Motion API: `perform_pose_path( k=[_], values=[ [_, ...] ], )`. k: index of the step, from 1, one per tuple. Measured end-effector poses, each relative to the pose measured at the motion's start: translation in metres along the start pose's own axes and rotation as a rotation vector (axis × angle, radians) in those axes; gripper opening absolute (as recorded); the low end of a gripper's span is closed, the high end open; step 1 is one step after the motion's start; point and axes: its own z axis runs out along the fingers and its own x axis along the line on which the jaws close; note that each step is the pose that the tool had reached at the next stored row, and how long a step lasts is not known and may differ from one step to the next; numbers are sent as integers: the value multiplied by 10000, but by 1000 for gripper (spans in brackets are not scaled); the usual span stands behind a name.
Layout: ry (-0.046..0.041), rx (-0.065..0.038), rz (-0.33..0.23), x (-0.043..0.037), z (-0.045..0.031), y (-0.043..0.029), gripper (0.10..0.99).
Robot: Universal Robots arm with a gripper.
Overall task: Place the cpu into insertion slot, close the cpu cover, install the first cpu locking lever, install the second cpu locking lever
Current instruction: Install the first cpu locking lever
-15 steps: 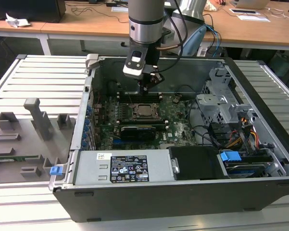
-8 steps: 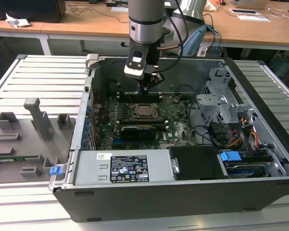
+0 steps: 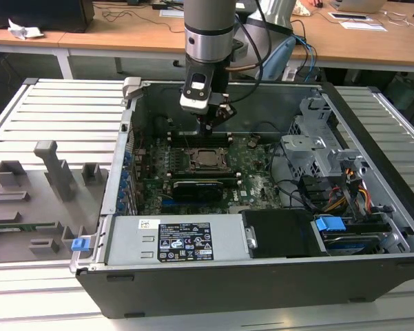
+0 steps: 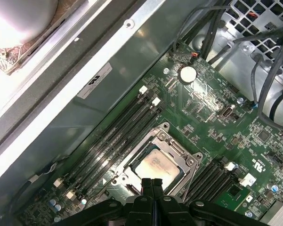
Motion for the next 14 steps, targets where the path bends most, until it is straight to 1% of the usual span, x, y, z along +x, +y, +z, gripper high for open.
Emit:
perform_pose_path(
  k=[2, 5, 8, 10, 12, 13, 14],
  values=[
    [9, 0, -136, 0, 0, 0, 106],
    [42, 0, -628, 0, 0, 0, 106],
    [67, 1, -984, 0, 0, 0, 106],
    [92, 1, -1351, 0, 0, 0, 106],
    [108, 1, -1578, 0, 0, 0, 106],
    [129, 1, -1887, 0, 0, 0, 106],
    [141, 1, -2063, 0, 0, 0, 106]
  ],
)
